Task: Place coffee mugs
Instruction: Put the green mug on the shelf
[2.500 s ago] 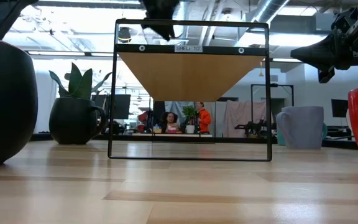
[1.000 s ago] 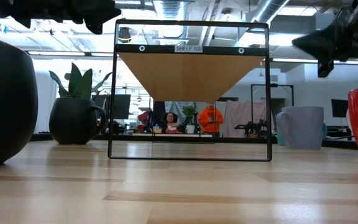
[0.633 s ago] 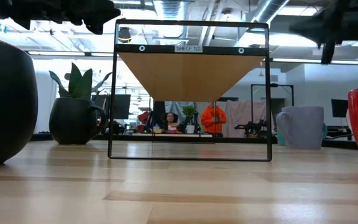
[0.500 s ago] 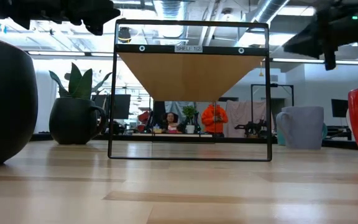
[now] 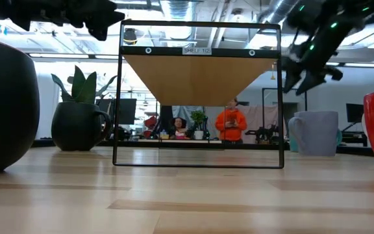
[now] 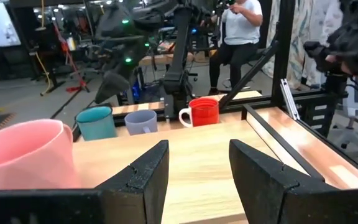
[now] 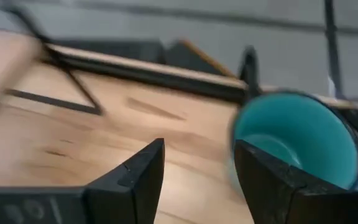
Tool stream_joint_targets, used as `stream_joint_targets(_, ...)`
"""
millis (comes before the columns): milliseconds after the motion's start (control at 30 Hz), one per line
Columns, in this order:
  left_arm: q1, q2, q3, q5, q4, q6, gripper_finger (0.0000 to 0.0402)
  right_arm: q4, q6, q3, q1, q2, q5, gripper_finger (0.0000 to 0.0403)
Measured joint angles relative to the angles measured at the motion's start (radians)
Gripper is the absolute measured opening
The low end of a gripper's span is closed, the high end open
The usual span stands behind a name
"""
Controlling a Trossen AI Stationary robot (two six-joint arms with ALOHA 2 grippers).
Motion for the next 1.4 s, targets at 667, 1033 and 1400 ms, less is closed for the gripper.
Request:
stream_joint_targets(667, 0.0, 0.0, 0.0, -0.093, -0.032, -0.037, 0.0155, 0.107, -0.065, 0.039, -0.208, 0.392, -0.092, 0.0201)
stream_joint_targets(1033, 0.0, 0.0, 0.0, -0.148, -0.046, -0.017, 0.0155, 0.031, -0.123, 0.041, -0.177, 0.313, -0.106, 0.0046)
stream_joint_targets(1400, 0.0, 0.0, 0.0, -0.175, -0.046, -0.017, 0.0155, -0.13, -0.169, 0.269, 0.108, 0.146, -0.094, 0.0046)
